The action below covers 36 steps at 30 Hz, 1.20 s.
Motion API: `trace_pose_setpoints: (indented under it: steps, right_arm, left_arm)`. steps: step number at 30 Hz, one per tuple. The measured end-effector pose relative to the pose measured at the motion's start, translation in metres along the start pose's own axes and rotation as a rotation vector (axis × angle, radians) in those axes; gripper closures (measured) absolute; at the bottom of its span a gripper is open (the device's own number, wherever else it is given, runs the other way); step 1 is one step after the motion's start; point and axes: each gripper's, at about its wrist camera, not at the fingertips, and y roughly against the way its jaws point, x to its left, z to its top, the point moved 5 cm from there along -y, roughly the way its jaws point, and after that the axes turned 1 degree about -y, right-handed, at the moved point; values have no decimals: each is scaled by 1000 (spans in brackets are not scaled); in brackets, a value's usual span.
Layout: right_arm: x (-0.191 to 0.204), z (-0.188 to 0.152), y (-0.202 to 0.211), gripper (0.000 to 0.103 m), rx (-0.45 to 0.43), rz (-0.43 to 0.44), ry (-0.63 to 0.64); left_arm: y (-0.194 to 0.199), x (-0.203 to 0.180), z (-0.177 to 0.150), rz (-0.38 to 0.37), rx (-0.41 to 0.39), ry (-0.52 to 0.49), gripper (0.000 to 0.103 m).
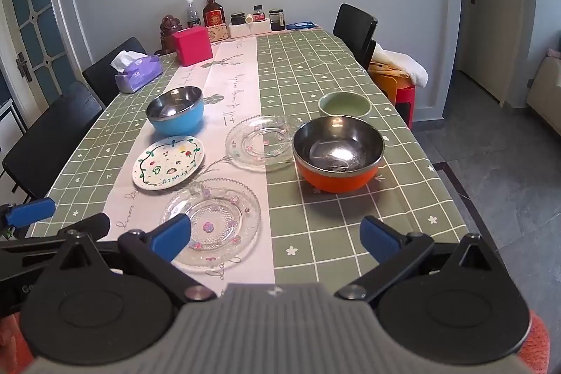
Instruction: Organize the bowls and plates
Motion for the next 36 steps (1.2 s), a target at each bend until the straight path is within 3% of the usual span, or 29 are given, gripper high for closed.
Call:
trace_pose_setpoints:
  steps: [36]
  right_arm:
    - [14, -3, 0, 3, -2, 3, 62]
  left_arm:
    - [7, 4, 4, 7, -11, 5, 16]
